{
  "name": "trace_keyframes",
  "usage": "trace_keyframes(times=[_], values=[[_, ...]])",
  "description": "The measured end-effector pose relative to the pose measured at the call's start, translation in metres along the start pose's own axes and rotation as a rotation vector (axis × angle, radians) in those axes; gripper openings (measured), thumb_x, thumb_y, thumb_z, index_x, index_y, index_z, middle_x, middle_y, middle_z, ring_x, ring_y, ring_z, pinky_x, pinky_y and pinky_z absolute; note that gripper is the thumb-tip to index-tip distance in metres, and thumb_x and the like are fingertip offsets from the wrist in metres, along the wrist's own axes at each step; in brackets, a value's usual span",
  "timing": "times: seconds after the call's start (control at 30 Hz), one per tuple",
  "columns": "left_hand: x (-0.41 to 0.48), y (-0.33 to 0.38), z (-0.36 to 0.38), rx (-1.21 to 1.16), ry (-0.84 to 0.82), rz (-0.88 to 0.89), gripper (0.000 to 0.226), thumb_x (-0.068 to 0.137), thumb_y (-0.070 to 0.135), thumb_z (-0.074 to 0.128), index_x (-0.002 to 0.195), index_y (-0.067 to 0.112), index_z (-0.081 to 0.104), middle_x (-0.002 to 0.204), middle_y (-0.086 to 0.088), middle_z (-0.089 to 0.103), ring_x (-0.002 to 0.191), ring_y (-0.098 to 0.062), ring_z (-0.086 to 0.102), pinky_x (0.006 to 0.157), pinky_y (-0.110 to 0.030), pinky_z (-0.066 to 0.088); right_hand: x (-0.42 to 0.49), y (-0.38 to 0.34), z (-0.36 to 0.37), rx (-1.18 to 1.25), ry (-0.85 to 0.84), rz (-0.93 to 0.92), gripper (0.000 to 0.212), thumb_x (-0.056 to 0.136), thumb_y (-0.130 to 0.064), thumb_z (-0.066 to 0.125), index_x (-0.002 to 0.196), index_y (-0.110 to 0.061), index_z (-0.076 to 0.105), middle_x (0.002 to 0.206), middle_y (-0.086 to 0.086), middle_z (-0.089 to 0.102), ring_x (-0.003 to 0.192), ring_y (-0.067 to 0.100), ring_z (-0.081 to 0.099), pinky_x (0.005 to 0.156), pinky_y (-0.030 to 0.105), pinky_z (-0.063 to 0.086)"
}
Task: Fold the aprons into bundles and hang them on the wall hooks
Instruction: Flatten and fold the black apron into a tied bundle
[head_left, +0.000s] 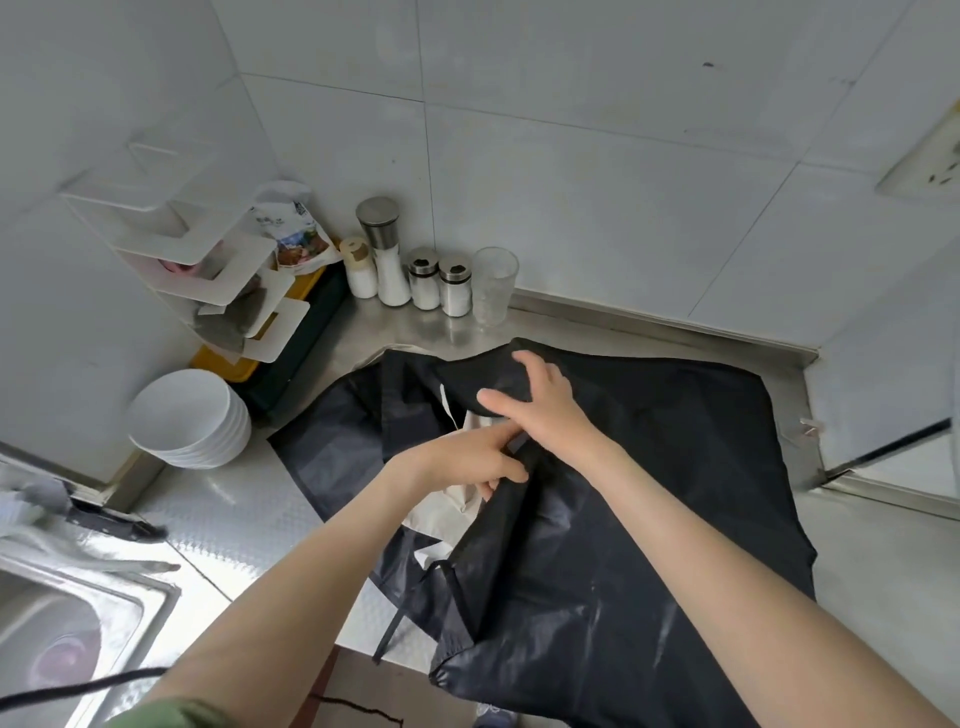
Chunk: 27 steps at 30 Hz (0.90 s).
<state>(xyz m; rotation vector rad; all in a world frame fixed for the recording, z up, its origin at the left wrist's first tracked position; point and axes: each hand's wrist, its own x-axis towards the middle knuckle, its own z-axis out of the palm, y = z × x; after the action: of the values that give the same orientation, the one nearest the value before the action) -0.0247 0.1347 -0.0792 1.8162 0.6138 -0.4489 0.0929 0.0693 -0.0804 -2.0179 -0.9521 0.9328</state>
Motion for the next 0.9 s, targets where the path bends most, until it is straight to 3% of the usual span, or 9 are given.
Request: trace_keyframes(times=[0.1, 0.17, 0.23, 0.33, 0.47, 0.6, 0.7, 0.8, 0.9], values=[[0.004, -0.003, 0.000, 0.007, 0.000, 0.002, 0.058, 0.076, 0.025, 0.062, 0.131, 0.015, 0.046, 0.112, -0.014, 0.055, 0.083, -0.016, 0.048, 0.080, -0.032, 0.047, 0.005, -0.005, 0.007, -0.352, 0.019, -0.048, 0.050, 0.087, -0.039, 0.061, 0.132, -0.023, 0.049, 0.142, -0.001, 0.030, 0.135, 0.019, 0.025, 0.107, 0.040, 0.032], [0.005, -0.004, 0.000, -0.061, -0.061, 0.033, 0.047, 0.085, 0.017, 0.060, 0.130, 0.019, 0.048, 0.098, -0.006, 0.052, 0.080, -0.015, 0.047, 0.078, -0.025, 0.044, 0.011, -0.002, 0.007, -0.525, 0.091, -0.115, 0.026, 0.092, -0.025, 0.054, 0.116, -0.016, 0.060, 0.141, 0.003, 0.034, 0.132, 0.024, 0.028, 0.103, 0.039, 0.032], [0.005, -0.008, -0.002, -0.171, -0.119, 0.054, 0.046, 0.093, 0.013, 0.057, 0.135, 0.029, 0.047, 0.091, 0.002, 0.055, 0.081, -0.014, 0.054, 0.086, -0.025, 0.050, 0.014, 0.003, 0.003, -0.595, 0.138, -0.163, 0.014, 0.095, -0.015, 0.048, 0.098, -0.012, 0.062, 0.134, 0.006, 0.042, 0.125, 0.025, 0.036, 0.096, 0.038, 0.037], [0.008, -0.015, -0.002, -0.238, -0.118, 0.068, 0.051, 0.095, 0.017, 0.056, 0.140, 0.038, 0.043, 0.088, -0.001, 0.060, 0.089, -0.012, 0.059, 0.099, -0.036, 0.050, 0.014, 0.010, -0.007, -0.524, 0.068, -0.134, 0.019, 0.094, -0.028, 0.056, 0.093, -0.010, 0.062, 0.122, 0.004, 0.049, 0.117, 0.024, 0.043, 0.093, 0.040, 0.043], [0.015, -0.017, 0.003, -0.141, -0.158, 0.076, 0.059, 0.092, 0.004, 0.051, 0.142, 0.036, 0.044, 0.092, 0.003, 0.053, 0.088, -0.007, 0.051, 0.093, -0.025, 0.048, 0.013, 0.015, -0.017, -0.766, -0.066, -0.066, 0.061, 0.081, -0.059, 0.062, 0.120, -0.011, 0.060, 0.143, 0.004, 0.032, 0.132, 0.023, 0.026, 0.101, 0.041, 0.034], [0.025, -0.018, 0.006, -0.070, -0.175, 0.031, 0.062, 0.090, -0.005, 0.040, 0.136, 0.036, 0.049, 0.104, 0.004, 0.057, 0.100, -0.008, 0.052, 0.095, -0.016, 0.041, 0.014, 0.026, -0.020, -1.013, -0.042, -0.123, 0.055, 0.086, -0.049, 0.060, 0.124, -0.009, 0.056, 0.147, 0.008, 0.026, 0.133, 0.026, 0.024, 0.105, 0.038, 0.029], [0.033, -0.023, 0.005, -0.080, -0.036, -0.012, 0.057, 0.090, -0.005, 0.037, 0.133, 0.029, 0.054, 0.113, -0.002, 0.060, 0.098, -0.009, 0.055, 0.085, -0.012, 0.044, 0.012, 0.040, -0.019, -1.136, 0.009, -0.223, 0.037, 0.090, -0.031, 0.059, 0.120, -0.010, 0.057, 0.154, 0.010, 0.017, 0.136, 0.028, 0.022, 0.109, 0.038, 0.022], [0.042, -0.030, 0.004, -0.170, 0.251, -0.087, 0.039, 0.091, -0.002, 0.043, 0.120, 0.015, 0.062, 0.108, -0.011, 0.062, 0.090, -0.018, 0.058, 0.083, -0.027, 0.048, 0.011, 0.054, -0.017, -1.259, -0.001, -0.356, 0.036, 0.091, -0.026, 0.059, 0.122, -0.009, 0.055, 0.159, 0.011, 0.010, 0.139, 0.028, 0.020, 0.111, 0.040, 0.018], [0.056, -0.038, 0.003, -0.028, 0.514, -0.201, 0.022, 0.091, 0.010, 0.050, 0.109, 0.006, 0.062, 0.100, -0.012, 0.065, 0.097, -0.029, 0.063, 0.082, -0.033, 0.049, 0.013, 0.067, -0.019, -1.261, -0.082, -0.385, 0.040, 0.090, -0.008, 0.054, 0.130, -0.007, 0.050, 0.154, 0.012, 0.023, 0.135, 0.027, 0.030, 0.108, 0.036, 0.026]])
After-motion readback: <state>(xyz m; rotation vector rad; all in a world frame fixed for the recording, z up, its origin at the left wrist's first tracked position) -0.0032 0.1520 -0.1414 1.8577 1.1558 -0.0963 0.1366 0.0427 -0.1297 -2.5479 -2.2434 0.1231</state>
